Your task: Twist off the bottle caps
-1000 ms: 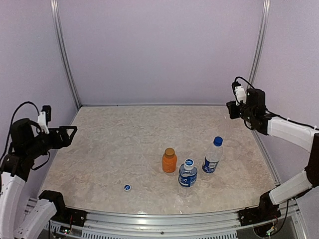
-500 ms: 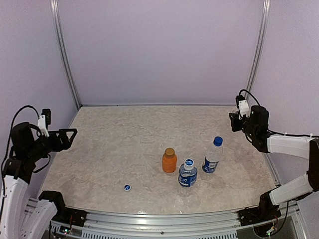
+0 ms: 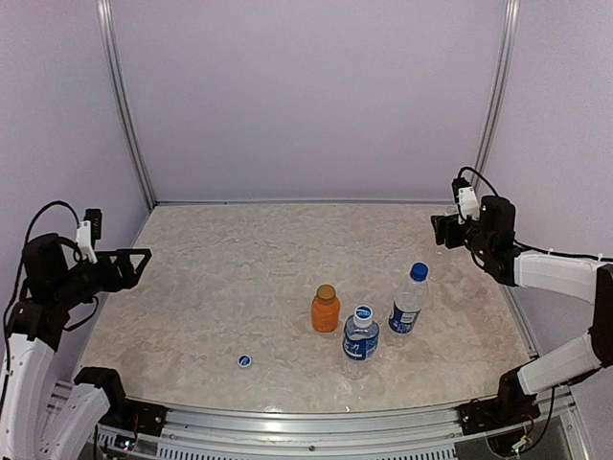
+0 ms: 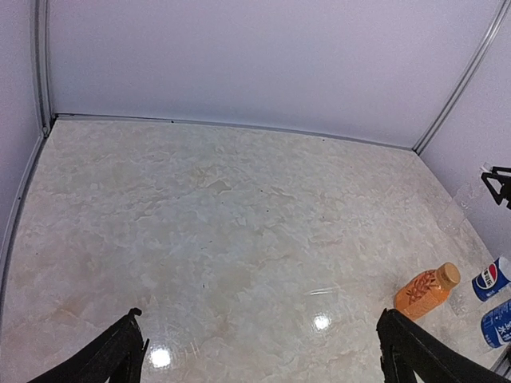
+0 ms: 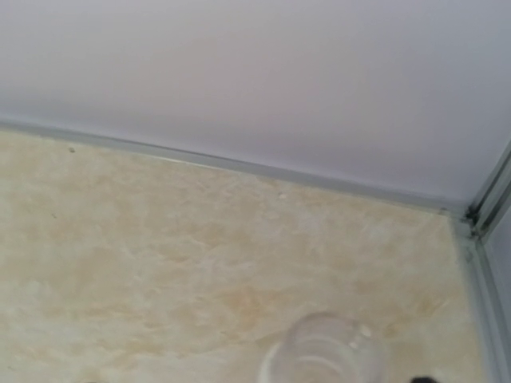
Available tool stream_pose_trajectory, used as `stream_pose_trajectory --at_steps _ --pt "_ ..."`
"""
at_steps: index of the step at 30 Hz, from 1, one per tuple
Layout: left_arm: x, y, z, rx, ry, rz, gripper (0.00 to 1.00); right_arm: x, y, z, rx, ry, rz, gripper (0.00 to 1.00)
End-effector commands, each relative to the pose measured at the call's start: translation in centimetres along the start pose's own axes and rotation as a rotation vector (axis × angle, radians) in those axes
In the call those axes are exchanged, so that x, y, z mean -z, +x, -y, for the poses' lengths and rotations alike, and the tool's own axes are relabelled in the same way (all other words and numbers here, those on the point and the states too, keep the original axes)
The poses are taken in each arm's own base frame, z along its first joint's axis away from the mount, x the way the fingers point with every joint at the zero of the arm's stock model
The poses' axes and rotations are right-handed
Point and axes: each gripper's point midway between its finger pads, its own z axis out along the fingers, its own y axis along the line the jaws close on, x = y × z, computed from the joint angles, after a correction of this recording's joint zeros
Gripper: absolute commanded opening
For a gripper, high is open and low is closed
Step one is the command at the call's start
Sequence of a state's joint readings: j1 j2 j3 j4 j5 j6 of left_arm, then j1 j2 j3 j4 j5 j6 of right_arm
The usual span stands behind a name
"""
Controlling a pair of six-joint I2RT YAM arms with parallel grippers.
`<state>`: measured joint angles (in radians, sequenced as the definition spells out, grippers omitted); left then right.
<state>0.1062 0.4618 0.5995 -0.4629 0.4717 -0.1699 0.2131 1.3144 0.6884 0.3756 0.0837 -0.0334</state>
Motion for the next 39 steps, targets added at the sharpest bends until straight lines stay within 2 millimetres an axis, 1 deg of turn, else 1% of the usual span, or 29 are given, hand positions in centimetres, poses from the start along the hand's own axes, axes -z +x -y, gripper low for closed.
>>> stream_pose_trajectory --at_steps 1,2,9,11,13,15,16,18,19,20,21,22,23,24,26,27,29,31,32,34,37,39 --pt "0.2 -0.9 0.9 -0.034 0.041 0.01 0.99 0.3 -0.9 0.4 -0.006 0.008 -0.005 0.98" --pt "0.2 -0.9 1.0 -0.034 0.047 0.008 0.99 0.3 -1.1 0.4 -0.006 0.01 -0.004 0.99" --pt "0.2 -0.9 1.4 -0.046 0.064 0.007 0.99 1.3 -3.6 1.0 0.004 0.024 0.007 0.99" --pt "0.2 -0.9 1.6 -0.05 0.069 0.006 0.99 1.8 -4.7 1.0 0.012 0.015 0.014 0.99" --pt "0.3 -1.0 1.8 -0.055 0.077 0.007 0.99 2.5 -6.3 1.0 0.017 0.003 0.029 0.99" --pt "0.4 -1.1 2.1 -0.057 0.09 0.005 0.99 3.5 -8.1 0.3 0.03 -0.051 0.038 0.99" --pt "0.4 -1.2 2.3 -0.058 0.098 0.005 0.99 4.2 -9.3 -0.4 0.035 -0.1 0.051 0.99" --pt "0.4 -1.3 2.6 -0.064 0.11 0.0 0.99 5.7 -11.4 -3.1 0.045 -0.283 0.057 0.98" --pt "0.4 -1.3 2.7 -0.068 0.115 -0.004 0.99 6.8 -12.3 -5.0 0.047 -0.404 0.057 0.94" --pt "0.3 -1.1 2.9 -0.072 0.124 -0.012 0.99 8.4 -13.8 -7.2 0.053 -0.54 0.075 0.9" --pt "0.2 -0.9 3.0 -0.077 0.13 -0.02 0.99 10.0 -14.4 -9.5 0.074 -0.658 0.08 0.86" --pt "0.2 -0.7 3.2 -0.083 0.139 -0.029 0.99 11.6 -14.6 -11.8 0.11 -0.754 0.083 0.84" --pt "0.2 -0.6 3.5 -0.088 0.152 -0.037 0.99 13.1 -14.5 -13.9 0.155 -0.809 0.083 0.84" --pt "0.2 -0.4 3.8 -0.096 0.169 -0.045 0.99 15.0 -14.2 -16.8 0.211 -0.883 0.082 0.86" --pt "0.3 0.1 4.9 -0.107 0.223 -0.074 0.99 17.7 -13.2 -20.1 0.277 -0.984 0.051 0.91" --pt "0.4 0.2 5.6 -0.116 0.258 -0.087 0.99 18.6 -12.4 -21.0 0.295 -1.013 0.014 0.98" --pt "0.6 0.8 7.2 -0.126 0.333 -0.123 0.99 19.6 -11.0 -22.1 0.33 -1.005 -0.055 0.99" --pt "0.6 1.2 8.0 -0.13 0.377 -0.149 0.99 20.2 -9.0 -22.6 0.367 -0.971 -0.123 0.99" --pt "0.5 1.4 8.3 -0.131 0.389 -0.161 0.99 20.5 -7.6 -23.0 0.379 -0.968 -0.163 0.99" --pt "0.2 1.9 8.5 -0.137 0.403 -0.182 0.99 21.6 -5.9 -24.5 0.403 -0.988 -0.212 0.99" --pt "-0.1 2.2 8.7 -0.147 0.416 -0.204 0.99 23.1 -4.0 -26.6 0.491 -0.977 -0.263 0.98" --pt "-0.3 2.3 8.9 -0.156 0.424 -0.211 0.99 23.8 -3.1 -27.2 0.531 -0.97 -0.297 0.95"
